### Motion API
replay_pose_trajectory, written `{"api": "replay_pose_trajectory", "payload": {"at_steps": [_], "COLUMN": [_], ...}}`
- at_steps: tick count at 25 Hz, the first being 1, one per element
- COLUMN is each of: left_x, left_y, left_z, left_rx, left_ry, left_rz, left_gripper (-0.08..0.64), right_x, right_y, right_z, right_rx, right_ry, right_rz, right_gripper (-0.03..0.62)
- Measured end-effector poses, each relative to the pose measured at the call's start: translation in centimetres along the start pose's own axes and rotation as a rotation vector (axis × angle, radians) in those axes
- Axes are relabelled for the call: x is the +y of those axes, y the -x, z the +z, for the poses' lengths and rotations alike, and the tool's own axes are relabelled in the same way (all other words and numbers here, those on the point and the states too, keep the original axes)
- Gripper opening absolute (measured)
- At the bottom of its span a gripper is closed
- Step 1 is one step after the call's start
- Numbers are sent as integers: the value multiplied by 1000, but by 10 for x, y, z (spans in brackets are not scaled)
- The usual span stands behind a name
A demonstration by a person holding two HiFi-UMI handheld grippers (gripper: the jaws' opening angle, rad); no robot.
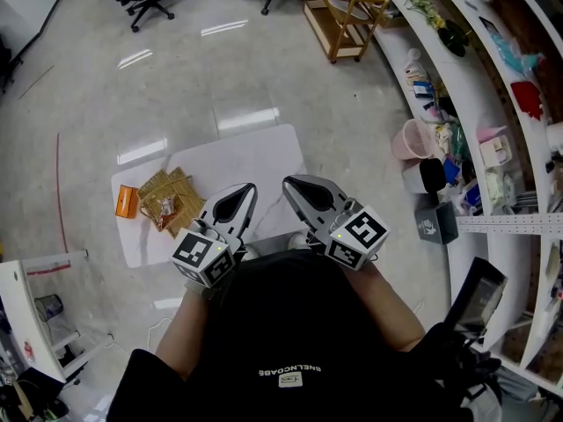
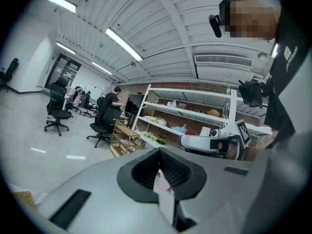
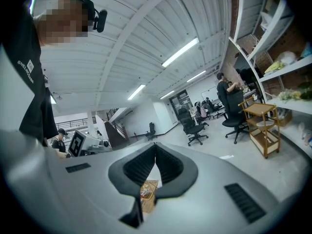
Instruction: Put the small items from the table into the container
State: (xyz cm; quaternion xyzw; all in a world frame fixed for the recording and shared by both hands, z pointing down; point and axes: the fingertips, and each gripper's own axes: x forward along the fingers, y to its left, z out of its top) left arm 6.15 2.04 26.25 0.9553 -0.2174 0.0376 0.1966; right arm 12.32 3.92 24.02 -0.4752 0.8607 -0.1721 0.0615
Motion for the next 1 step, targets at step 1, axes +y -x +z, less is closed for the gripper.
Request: {"api": "replay_pose_trajectory", "payload": {"at_steps": [1], "left_x": [0], "left_y": [0], "left_z": [0], "left_rx": [2], "left_ry": [1], "left_rz": [0], "left_gripper": [5], "right_x": [0], "right_y": [0], "right_z": [0], "right_rx": [0], "right_ry": [0], "right_rz": [-1], "right_gripper": [12]}}
